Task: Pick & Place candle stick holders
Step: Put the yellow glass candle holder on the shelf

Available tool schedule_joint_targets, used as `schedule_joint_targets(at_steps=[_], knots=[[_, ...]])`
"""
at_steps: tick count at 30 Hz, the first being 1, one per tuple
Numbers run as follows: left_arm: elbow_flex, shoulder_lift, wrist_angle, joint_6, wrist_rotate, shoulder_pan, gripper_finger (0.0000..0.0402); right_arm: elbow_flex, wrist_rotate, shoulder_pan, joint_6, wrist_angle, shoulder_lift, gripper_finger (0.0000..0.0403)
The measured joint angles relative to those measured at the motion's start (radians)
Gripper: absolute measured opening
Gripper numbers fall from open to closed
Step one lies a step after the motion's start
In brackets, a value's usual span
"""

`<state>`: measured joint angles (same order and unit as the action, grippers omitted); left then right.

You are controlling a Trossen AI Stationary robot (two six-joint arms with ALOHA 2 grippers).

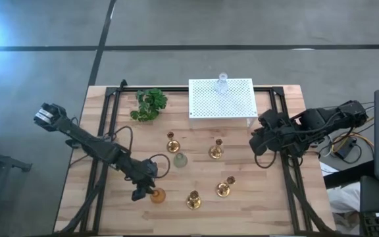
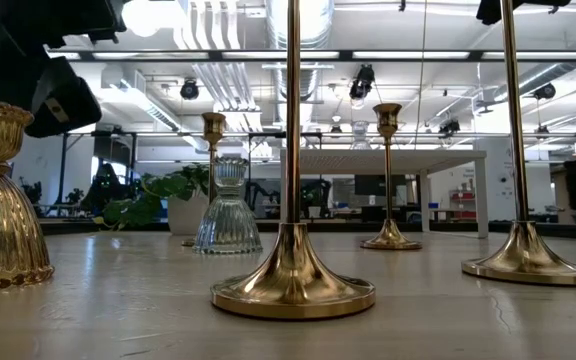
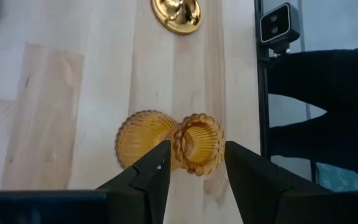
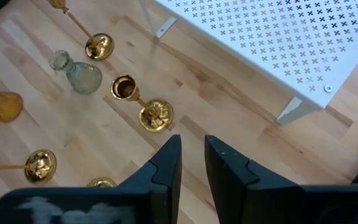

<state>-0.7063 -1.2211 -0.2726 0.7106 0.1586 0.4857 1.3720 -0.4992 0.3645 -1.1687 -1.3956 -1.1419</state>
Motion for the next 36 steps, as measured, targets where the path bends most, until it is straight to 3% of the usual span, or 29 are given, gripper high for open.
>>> schedule_joint_targets(at_steps=[17, 21, 27, 36], knots=[[-0.003, -0.123, 0.037, -0.007, 0.018, -0.012, 0.0149, 0.0, 0.0, 0.0, 0.002, -0.003, 0.0, 0.0079], [-0.003, -0.12, 0.037, -0.012, 0.017, -0.019, 0.0118, 0.0, 0.0, 0.0, 0.002, -0.003, 0.0, 0.0073], [-0.004, -0.114, 0.037, -0.03, 0.007, -0.039, 0.003, 0.0, 0.0, 0.0, 0.002, -0.003, 0.0, 0.0062], [0.002, -0.051, -0.005, -0.032, 0.017, -0.065, 0.003, 0.0, 0.001, 0.0, 0.009, -0.003, 0.0, 0.0061]])
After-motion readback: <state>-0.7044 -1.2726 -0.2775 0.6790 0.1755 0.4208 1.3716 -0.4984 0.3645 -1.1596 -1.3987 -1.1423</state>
